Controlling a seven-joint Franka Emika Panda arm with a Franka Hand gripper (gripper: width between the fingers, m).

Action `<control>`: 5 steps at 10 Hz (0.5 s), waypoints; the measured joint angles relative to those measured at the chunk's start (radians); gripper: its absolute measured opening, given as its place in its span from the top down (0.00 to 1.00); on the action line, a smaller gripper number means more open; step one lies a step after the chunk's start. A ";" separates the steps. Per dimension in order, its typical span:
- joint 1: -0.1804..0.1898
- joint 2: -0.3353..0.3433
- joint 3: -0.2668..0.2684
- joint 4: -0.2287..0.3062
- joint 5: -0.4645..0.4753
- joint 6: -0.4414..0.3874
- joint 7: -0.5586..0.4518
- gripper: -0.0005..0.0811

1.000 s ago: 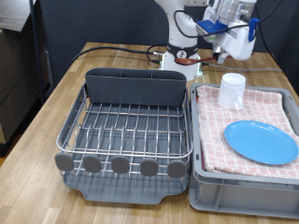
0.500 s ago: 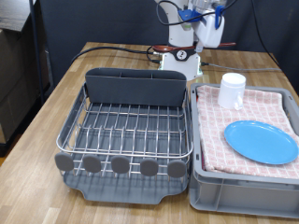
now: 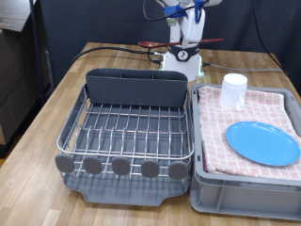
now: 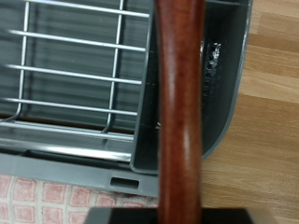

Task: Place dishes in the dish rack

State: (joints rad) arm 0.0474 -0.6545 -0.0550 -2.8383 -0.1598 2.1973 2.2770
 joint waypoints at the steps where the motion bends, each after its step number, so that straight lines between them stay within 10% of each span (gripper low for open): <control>1: 0.002 0.000 -0.021 -0.002 0.014 0.000 -0.018 0.88; 5: 0.034 0.000 -0.160 -0.022 0.115 0.024 -0.166 0.88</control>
State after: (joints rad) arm 0.0818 -0.6542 -0.2146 -2.8601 -0.0444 2.2211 2.1114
